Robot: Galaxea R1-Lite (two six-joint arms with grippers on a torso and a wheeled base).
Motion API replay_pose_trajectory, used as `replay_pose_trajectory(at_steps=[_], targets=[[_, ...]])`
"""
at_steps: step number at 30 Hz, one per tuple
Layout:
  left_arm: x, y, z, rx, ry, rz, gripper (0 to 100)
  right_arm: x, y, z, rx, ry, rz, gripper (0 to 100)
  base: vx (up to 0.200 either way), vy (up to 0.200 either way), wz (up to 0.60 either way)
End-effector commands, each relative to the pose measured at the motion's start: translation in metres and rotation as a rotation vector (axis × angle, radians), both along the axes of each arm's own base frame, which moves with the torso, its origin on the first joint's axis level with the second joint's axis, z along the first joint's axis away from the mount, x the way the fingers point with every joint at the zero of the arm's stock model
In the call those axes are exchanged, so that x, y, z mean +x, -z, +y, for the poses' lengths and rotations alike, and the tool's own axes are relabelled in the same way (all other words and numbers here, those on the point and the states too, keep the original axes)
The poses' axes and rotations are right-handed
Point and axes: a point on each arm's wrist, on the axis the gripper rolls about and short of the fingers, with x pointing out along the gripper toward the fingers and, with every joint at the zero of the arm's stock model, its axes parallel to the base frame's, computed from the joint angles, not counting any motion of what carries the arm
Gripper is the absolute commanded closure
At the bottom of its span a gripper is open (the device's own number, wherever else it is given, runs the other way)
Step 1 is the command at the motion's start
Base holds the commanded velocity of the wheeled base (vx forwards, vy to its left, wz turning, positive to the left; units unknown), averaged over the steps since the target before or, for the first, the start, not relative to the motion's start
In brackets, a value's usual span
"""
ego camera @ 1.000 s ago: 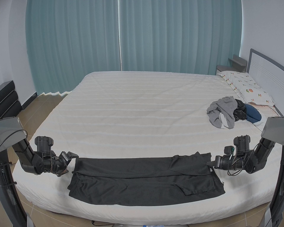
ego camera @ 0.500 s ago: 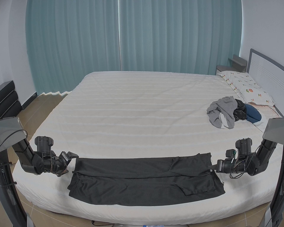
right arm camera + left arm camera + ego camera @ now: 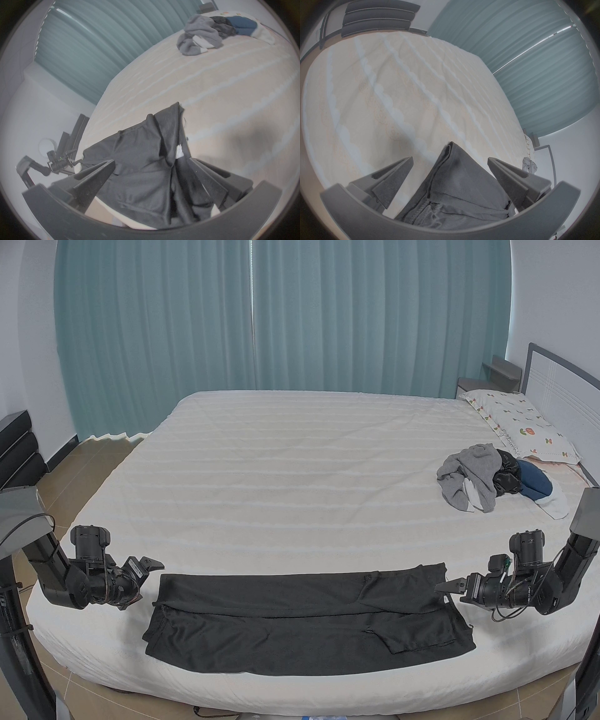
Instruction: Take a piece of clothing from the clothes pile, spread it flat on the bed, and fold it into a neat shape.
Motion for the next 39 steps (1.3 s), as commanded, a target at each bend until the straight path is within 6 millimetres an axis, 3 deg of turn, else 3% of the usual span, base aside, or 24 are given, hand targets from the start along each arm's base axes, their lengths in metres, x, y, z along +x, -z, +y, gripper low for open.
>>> replay_pose_trajectory(at_steps=[1, 5, 13, 18, 22, 28, 39], targets=[[-0.009, -0.018, -0.001, 0.001, -0.004, -0.041, 0, -0.017, -0.015, -0.001, 0.036, 0.039, 0.0, 0, -0.2, 0.0, 0.0], [-0.024, -0.013, -0.005, -0.004, 0.002, 0.0, 0, -0.018, -0.011, -0.003, 0.099, 0.097, 0.047, 0, -0.2, 0.0, 0.0], [-0.033, -0.009, -0.007, 0.013, 0.042, 0.022, 0, -0.018, -0.003, -0.003, 0.132, 0.123, 0.029, 0, 0.0, 0.0, 0.0], [-0.051, 0.0, -0.01, 0.043, 0.187, 0.034, 0, -0.02, 0.01, -0.003, 0.129, 0.123, 0.038, 0, 0.0, 0.0, 0.0], [-0.068, 0.004, -0.015, 0.057, 0.319, -0.067, 0, -0.022, 0.011, 0.0, 0.13, 0.11, 0.016, 0, 0.0, 0.0, 0.0], [-0.077, 0.02, -0.017, 0.1, 0.364, -0.081, 0, -0.023, 0.011, 0.001, 0.131, 0.106, 0.016, 0, 0.0, 0.0, 0.0], [-0.081, 0.028, -0.02, 0.126, 0.406, -0.069, 0, -0.024, 0.011, 0.0, 0.131, 0.108, 0.018, 0, 0.0, 0.0, 0.0]])
